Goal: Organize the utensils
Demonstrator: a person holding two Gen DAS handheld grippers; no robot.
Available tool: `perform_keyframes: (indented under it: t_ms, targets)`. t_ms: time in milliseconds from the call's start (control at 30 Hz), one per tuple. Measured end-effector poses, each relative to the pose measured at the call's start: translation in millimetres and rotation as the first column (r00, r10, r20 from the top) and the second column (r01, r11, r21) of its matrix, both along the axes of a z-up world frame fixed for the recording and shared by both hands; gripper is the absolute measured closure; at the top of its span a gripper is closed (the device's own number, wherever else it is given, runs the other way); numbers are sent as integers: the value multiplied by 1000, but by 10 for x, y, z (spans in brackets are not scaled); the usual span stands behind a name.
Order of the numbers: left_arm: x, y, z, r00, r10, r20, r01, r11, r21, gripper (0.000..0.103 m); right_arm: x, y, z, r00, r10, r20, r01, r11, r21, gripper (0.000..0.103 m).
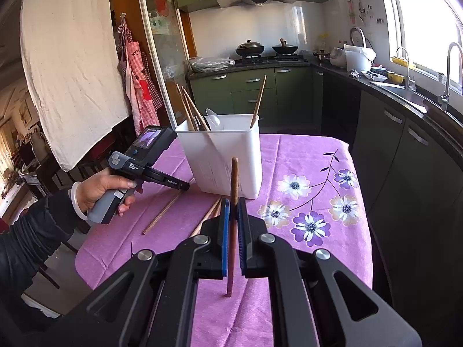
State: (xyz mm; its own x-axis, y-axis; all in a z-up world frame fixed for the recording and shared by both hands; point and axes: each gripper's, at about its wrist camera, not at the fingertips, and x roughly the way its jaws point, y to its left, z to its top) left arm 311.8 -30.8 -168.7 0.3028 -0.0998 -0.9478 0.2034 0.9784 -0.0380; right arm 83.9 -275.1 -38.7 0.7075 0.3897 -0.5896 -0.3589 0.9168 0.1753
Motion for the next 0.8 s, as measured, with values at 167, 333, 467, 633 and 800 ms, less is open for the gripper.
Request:
perform_keyframes:
  t_ms: [167, 333, 467, 633, 800]
  targets:
    - [3, -19, -11, 1000, 3, 17, -3, 1000, 21, 90, 10, -19, -15, 1000, -6, -6, 6, 1000, 1, 96]
    - [-99, -50, -14, 999, -5, 34, 3, 999, 40, 97, -5, -15, -6, 1000, -4, -8, 4, 1000, 1, 96]
    - [-309, 57, 70, 997, -5, 73, 4, 1000, 15, 97, -11, -14, 4, 1000, -2, -7, 2, 1000, 1, 97]
    - [-672, 273, 458, 982, 6, 191, 2, 999, -40, 97, -3, -31, -1, 1000, -6, -9, 6, 1000, 1, 97]
    - [-1152, 378, 962, 946, -10, 325, 36, 997, -75, 97, 2, -13, 1, 1000, -7, -8, 7, 1000, -3, 96]
